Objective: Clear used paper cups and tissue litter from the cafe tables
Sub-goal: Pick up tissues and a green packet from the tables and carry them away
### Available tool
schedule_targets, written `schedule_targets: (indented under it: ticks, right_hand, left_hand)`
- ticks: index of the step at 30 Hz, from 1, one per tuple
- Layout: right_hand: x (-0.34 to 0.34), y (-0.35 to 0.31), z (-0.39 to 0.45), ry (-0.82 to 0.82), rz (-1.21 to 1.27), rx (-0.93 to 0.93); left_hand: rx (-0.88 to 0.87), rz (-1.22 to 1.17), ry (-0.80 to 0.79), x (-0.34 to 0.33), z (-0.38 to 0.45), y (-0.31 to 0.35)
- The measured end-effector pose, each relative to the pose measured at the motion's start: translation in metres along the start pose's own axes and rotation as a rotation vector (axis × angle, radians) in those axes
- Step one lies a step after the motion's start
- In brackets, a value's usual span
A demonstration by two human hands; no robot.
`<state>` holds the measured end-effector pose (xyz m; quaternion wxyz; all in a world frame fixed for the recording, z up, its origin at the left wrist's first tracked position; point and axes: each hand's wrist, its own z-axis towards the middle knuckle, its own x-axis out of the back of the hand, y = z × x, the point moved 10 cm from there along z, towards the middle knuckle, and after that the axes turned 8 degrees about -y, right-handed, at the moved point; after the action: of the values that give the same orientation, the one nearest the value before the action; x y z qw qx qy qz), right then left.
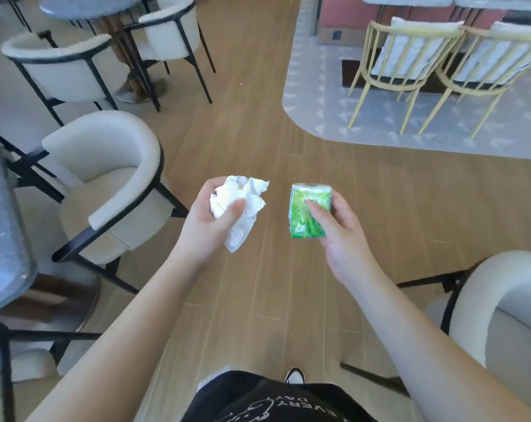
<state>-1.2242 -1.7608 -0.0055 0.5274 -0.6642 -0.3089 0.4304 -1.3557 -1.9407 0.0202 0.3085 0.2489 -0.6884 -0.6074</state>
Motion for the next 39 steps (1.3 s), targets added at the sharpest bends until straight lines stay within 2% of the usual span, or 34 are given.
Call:
schedule_targets:
  ticks: [8, 16, 30, 39]
  right_hand:
    - [-0.017, 0.014, 0.159, -0.021, 0.001, -0.021]
    - [-0.031, -0.005, 0.310, 0.055, -0.027, -0.027]
    - [0.045, -0.028, 0.556, 0.105, -0.010, 0.028]
    - [0.111, -0.097, 0.719, 0.097, 0.008, 0.079]
  left_hand:
    - [-0.007, 0.015, 0.066, 0.078, 0.133, -0.028]
    - [-0.030, 0.015, -0.001, 0.144, 0.290, -0.005]
    - [-0.034, -0.025, -0.114, 0.110, 0.565, 0.002]
    - [-0.045, -0.018, -0.085, 0.114, 0.716, 0.034]
